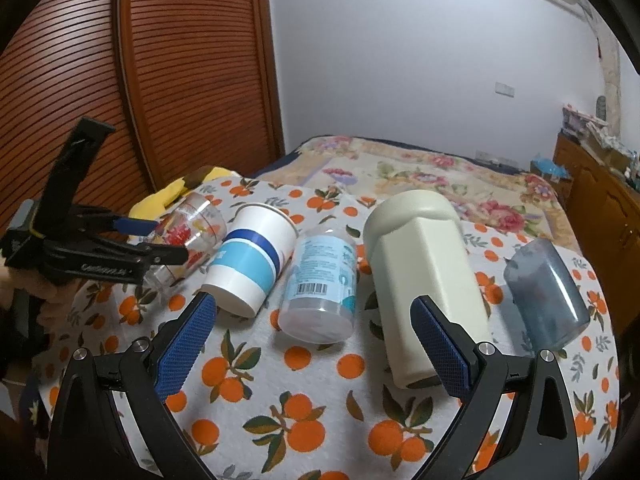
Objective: Flip cup upright
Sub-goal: 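Move the left tool to the clear glass with red characters and close on it, then lift the clear glass off the bed cover with the left tool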
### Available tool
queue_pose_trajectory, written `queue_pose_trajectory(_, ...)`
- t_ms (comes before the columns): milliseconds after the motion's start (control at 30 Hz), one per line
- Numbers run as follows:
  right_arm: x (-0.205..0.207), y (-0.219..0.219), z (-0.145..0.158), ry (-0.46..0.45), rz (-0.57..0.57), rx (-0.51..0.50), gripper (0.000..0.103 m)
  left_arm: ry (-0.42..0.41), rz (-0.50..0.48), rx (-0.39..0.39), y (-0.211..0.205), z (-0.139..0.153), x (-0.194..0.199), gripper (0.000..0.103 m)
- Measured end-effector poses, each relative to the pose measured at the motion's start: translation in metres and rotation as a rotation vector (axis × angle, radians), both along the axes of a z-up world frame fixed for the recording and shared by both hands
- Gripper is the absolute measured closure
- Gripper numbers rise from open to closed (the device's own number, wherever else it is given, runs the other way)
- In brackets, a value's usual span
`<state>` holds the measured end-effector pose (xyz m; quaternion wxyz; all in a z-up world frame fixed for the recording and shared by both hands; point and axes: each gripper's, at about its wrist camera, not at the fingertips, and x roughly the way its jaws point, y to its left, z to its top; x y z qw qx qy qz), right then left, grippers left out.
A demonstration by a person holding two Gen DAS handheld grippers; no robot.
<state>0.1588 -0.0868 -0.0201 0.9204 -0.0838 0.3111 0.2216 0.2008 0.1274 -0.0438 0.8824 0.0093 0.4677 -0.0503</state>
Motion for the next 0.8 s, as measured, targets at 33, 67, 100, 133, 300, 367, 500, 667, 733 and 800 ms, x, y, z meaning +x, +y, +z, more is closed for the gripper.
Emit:
queue_pose_trajectory(33,0.001,0.001,-0.001,0.006,0.004,-0.001,0.004,0.009,0.006,-0.007,0.002,-0.002,0.002,0.035)
queue_pose_trajectory(67,0.002,0.002,-0.002,0.011,0.008,0.002,0.004,0.014,0.008,-0.015,0.003,-0.003,0.004,0.035)
queue_pose_trajectory(100,0.002,0.002,-0.002,0.016,0.011,0.005,0.004,0.021,0.009,-0.023,0.004,-0.005,0.005,0.035)
queue_pose_trajectory(133,0.002,0.003,-0.003,0.019,0.015,0.005,0.004,0.027,0.013,-0.025,0.005,-0.007,0.006,0.035)
queue_pose_trajectory(300,0.002,0.004,-0.005,0.037,0.031,0.021,0.004,0.036,0.003,-0.044,0.007,-0.014,0.006,0.043)
queue_pose_trajectory(367,0.001,0.003,-0.004,0.036,0.03,0.022,0.004,0.027,0.005,-0.041,0.006,-0.013,0.005,0.044)
queue_pose_trajectory(500,-0.001,0.002,-0.004,0.042,0.039,0.023,0.004,0.017,0.018,-0.044,0.008,-0.013,-0.002,0.044)
queue_pose_trajectory(667,-0.004,0.002,-0.004,0.051,0.045,0.023,0.004,0.003,0.037,-0.05,0.011,-0.011,-0.014,0.045)
queue_pose_trajectory(733,-0.009,0.001,-0.003,0.045,0.045,0.02,0.004,-0.009,0.043,-0.05,0.011,-0.009,-0.021,0.045)
queue_pose_trajectory(800,-0.012,-0.001,-0.001,0.041,0.045,0.021,0.004,-0.024,0.043,-0.053,0.009,-0.005,-0.03,0.045)
